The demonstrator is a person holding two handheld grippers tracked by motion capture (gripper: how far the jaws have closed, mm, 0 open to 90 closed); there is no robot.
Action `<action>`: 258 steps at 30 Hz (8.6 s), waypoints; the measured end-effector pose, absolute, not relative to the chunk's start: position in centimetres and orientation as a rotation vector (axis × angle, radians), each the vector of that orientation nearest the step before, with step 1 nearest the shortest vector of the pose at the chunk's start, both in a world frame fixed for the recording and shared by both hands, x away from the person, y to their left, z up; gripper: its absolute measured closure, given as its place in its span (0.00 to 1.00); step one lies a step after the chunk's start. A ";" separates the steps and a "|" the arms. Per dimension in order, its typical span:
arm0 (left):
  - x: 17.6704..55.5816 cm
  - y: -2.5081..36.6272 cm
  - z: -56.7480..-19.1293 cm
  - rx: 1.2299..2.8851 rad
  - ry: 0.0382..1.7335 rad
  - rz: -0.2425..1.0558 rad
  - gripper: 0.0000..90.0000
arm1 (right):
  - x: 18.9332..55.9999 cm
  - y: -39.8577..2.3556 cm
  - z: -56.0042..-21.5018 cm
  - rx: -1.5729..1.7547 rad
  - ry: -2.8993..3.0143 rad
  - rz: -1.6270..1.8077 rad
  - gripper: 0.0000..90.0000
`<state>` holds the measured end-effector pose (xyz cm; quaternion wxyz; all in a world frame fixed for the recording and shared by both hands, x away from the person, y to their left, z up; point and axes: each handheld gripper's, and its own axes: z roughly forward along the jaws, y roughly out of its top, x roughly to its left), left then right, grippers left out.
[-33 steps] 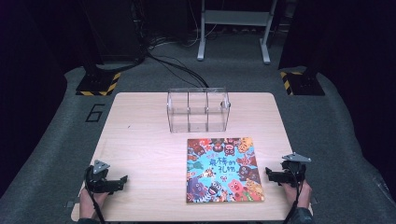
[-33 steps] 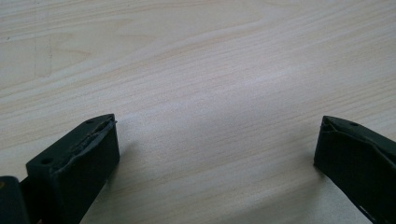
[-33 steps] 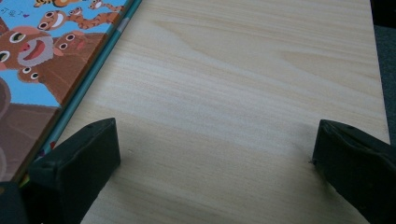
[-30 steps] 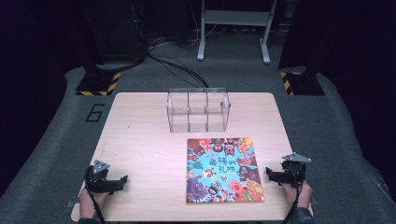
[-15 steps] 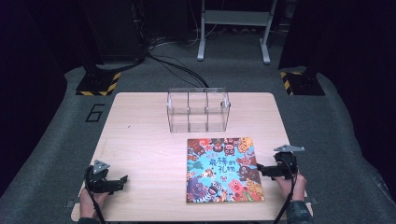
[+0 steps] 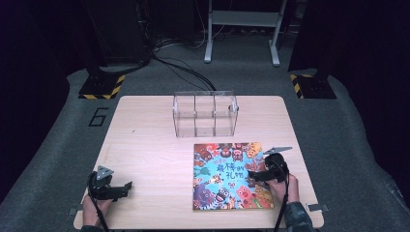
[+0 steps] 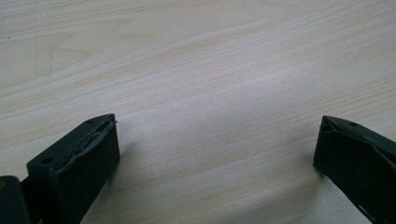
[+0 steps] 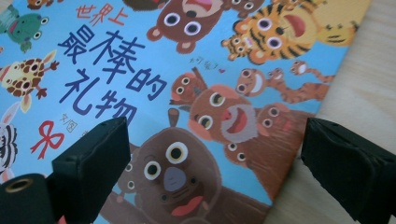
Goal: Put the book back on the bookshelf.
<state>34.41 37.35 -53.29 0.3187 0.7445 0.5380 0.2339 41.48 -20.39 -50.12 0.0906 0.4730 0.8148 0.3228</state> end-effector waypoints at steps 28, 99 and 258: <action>34.3 37.2 -53.3 1.946 1.431 0.624 0.00 | 39.8 -19.8 -50.8 1.464 2.356 0.969 0.33; 37.9 23.5 -53.0 2.119 1.161 0.518 0.00 | 44.6 -16.9 -49.9 1.543 2.524 0.930 0.58; 38.2 23.1 -53.1 2.006 1.171 0.410 0.00 | 47.0 -13.2 -42.1 1.444 2.572 1.204 0.55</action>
